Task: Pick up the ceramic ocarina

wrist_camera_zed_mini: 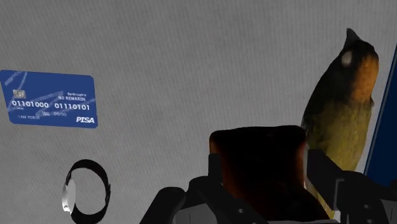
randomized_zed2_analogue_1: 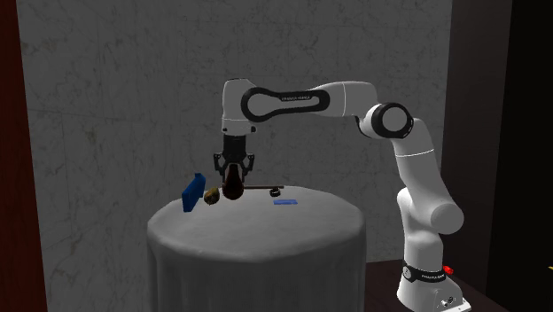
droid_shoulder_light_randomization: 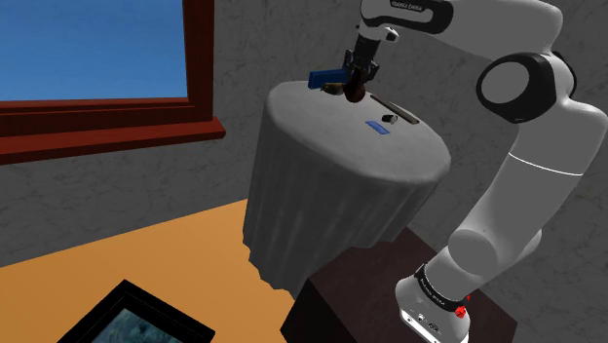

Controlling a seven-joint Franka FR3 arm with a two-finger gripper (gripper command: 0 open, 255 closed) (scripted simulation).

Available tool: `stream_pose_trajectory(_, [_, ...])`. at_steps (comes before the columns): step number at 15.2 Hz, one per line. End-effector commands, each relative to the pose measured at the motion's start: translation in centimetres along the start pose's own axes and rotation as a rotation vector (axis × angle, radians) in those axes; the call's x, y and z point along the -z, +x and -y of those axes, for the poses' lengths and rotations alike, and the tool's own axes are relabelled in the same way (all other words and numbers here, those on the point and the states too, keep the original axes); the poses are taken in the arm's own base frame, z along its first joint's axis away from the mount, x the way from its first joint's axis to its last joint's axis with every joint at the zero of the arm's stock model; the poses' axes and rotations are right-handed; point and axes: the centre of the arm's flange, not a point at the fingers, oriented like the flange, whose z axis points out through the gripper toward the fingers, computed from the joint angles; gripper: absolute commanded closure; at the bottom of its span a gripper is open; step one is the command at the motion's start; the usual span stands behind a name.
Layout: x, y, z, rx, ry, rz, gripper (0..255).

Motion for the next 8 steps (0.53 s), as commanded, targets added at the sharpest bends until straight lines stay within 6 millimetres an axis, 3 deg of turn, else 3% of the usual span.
stream_pose_trajectory(1, [1.1,0.1,0.1,0.000,0.000,0.000,255])
stream_pose_trajectory(6, [3.7,0.5,0.2,0.000,0.000,0.000,255])
stream_pose_trajectory(8, [3.8,0.5,0.2,0.000,0.000,0.000,255])
